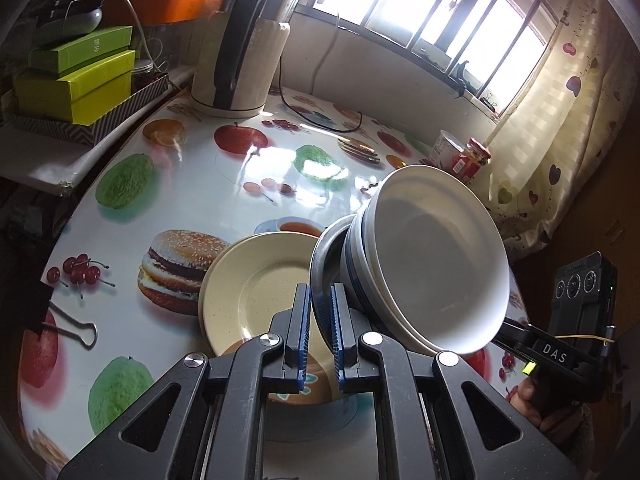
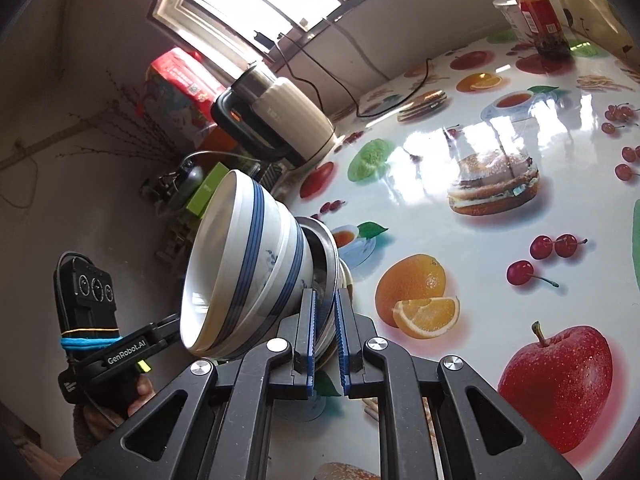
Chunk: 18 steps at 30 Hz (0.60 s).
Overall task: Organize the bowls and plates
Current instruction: 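Lower the steel bowl onto the beige plate stack with both tools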
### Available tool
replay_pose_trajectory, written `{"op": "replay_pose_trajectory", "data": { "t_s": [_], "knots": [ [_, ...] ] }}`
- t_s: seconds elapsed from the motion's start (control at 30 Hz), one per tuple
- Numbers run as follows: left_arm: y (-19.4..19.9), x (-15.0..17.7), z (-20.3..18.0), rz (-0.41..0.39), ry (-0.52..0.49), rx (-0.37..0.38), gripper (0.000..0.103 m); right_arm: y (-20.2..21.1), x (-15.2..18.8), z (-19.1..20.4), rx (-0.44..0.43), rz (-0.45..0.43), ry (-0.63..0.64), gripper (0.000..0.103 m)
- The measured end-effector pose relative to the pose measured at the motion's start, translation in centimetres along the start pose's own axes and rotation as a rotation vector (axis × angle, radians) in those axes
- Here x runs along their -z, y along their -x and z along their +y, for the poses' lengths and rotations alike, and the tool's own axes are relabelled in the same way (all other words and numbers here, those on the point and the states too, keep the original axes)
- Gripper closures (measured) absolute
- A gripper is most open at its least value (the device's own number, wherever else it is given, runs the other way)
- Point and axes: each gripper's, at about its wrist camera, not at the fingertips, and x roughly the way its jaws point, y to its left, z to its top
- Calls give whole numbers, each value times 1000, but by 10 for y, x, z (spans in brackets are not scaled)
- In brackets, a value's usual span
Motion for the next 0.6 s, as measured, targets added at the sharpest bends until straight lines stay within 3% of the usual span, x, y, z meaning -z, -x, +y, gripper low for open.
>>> {"op": "replay_pose_trajectory", "data": {
  "t_s": [0.6],
  "knots": [
    [1, 5, 35, 3, 70, -51, 94, -42, -4, 16, -22, 76, 31, 92]
  ]
}}
